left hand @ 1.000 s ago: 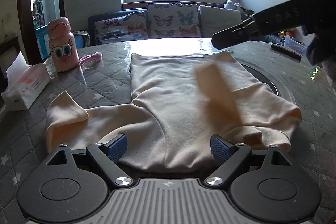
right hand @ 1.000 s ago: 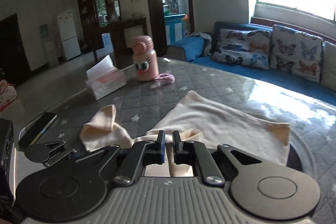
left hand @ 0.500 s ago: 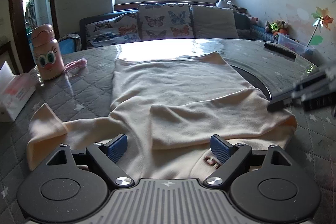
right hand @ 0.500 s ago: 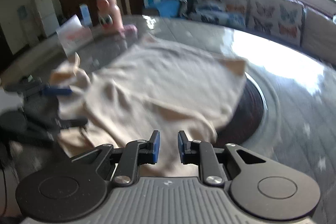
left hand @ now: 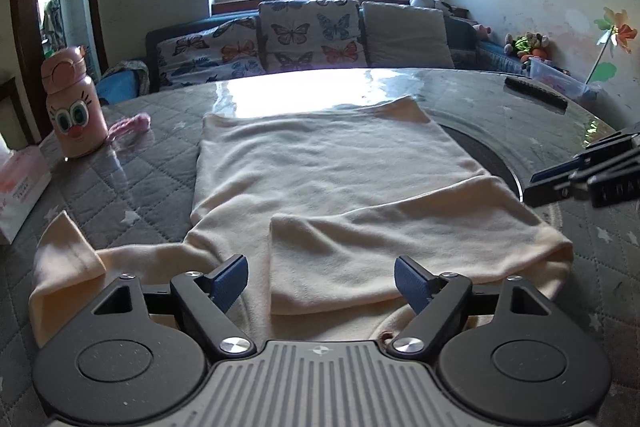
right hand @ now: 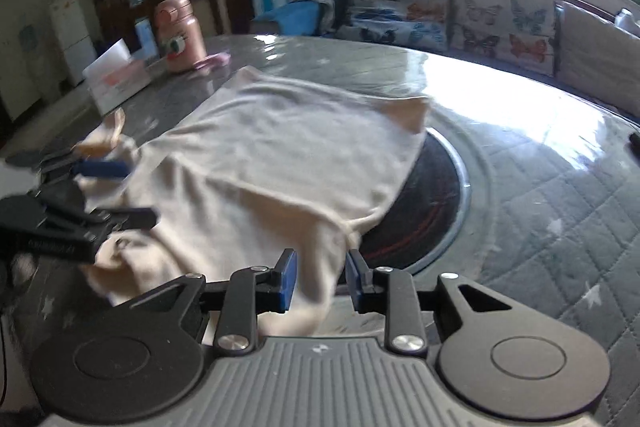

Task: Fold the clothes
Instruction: 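Lift the sleeve with the right gripper and fold it across the sweatshirt body, then grasp the other sleeve cuff with the left gripper and lift it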

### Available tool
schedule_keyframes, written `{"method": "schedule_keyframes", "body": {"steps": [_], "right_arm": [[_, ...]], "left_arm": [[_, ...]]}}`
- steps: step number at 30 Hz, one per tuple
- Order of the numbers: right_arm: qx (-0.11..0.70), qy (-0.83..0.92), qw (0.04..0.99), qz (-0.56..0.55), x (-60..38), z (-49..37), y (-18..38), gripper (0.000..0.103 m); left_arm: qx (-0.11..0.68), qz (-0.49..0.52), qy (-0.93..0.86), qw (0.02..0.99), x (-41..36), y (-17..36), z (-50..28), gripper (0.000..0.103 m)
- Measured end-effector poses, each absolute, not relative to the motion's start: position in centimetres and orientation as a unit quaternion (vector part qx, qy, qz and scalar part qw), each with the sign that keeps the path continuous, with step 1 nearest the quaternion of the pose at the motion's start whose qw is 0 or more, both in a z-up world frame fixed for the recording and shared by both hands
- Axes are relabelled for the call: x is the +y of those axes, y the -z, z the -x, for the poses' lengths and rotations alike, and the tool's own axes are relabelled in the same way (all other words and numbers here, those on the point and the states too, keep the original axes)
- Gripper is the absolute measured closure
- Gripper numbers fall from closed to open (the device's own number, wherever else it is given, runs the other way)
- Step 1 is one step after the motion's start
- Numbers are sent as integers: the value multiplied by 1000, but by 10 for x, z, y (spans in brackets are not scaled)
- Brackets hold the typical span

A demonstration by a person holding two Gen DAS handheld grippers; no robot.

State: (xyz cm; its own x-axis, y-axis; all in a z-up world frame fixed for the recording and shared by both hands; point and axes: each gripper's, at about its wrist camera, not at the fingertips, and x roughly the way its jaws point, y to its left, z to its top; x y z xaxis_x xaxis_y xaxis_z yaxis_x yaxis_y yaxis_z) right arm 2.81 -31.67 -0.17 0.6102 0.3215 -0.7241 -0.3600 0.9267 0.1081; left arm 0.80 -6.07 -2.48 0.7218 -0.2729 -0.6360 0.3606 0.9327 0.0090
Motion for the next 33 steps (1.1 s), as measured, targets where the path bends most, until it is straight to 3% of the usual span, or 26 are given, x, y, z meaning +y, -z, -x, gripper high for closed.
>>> {"method": "schedule_keyframes", "body": {"steps": [5,11,13,16,23,26,33], "right_arm": [[404,-179,897,10,-325,-32,6,77],[401,-186,897,12,-320,-25,7,76],[398,-188,898,12,-319,-22,5,73],[394,-196,898,18,-317,-14,3,68],[388,-217,895,36,-308,8,1,60],[385,-224,894,48,-302,14,4,51],[379,-223,896,62,-293,16,8,50]], "left_arm": [[344,-63,166,922,-57,31,-12,28],[343,-64,165,923,-58,27,-15,57],[342,-62,163,924,-57,24,-16,78],[338,-61,161,925,-55,20,-16,89],[312,-65,161,934,-59,1,-15,98],[289,-66,164,941,-63,-17,-18,99],[256,-71,194,944,-74,-52,-19,97]]}}
